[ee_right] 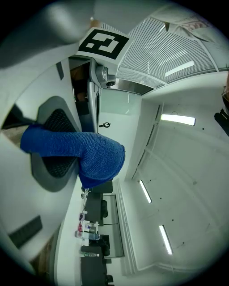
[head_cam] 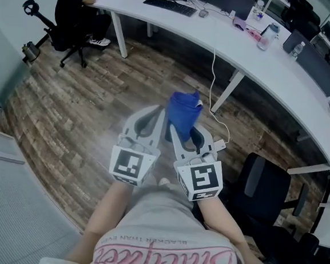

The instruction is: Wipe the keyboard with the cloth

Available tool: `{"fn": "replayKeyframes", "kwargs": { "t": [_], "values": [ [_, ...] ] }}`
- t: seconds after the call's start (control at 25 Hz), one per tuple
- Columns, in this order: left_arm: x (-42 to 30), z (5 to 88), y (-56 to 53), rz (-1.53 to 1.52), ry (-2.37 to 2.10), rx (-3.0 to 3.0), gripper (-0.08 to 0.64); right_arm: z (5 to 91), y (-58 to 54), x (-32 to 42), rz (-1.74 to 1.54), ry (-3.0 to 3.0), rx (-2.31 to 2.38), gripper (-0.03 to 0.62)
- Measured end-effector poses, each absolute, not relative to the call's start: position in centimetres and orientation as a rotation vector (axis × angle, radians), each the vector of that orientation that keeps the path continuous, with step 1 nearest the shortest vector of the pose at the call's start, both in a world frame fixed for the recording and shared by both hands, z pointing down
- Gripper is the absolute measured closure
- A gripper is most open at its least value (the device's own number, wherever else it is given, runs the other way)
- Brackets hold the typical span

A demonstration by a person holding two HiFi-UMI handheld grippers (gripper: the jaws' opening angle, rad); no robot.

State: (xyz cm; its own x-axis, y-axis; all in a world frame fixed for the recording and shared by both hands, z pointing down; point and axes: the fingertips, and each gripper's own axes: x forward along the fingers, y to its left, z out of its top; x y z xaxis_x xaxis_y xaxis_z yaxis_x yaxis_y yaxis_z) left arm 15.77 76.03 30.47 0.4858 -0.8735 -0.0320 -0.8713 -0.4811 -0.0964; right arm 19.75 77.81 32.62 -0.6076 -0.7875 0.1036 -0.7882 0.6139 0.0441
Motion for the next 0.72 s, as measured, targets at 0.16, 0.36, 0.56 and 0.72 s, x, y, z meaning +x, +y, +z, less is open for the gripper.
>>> {"fn": "replayKeyframes", "kwargs": {
  "t": [0.16, 0.36, 0.56, 0.72],
  "values": [
    [16.0, 30.5, 75.6, -0.024, 1.557, -2.606, 0.554, 32.4, 76.9, 20.2, 0.017, -2.734, 1.340, 0.494],
    [16.1, 30.7, 74.4, -0.012, 1.573, -2.609, 0.554, 32.7, 75.6, 20.4, 0.031, -2.741, 1.339, 0.494],
    [15.5, 31.1, 72.4, 0.012, 1.577, -2.646, 0.554, 32.8, 73.8, 20.1, 0.040, -2.731, 1.345, 0.494],
    [14.6, 31.4, 70.0, 0.017, 1.575, -2.649, 0.554, 32.9, 71.3, 19.4, 0.030, -2.721, 1.350, 0.494]
  ]
}}
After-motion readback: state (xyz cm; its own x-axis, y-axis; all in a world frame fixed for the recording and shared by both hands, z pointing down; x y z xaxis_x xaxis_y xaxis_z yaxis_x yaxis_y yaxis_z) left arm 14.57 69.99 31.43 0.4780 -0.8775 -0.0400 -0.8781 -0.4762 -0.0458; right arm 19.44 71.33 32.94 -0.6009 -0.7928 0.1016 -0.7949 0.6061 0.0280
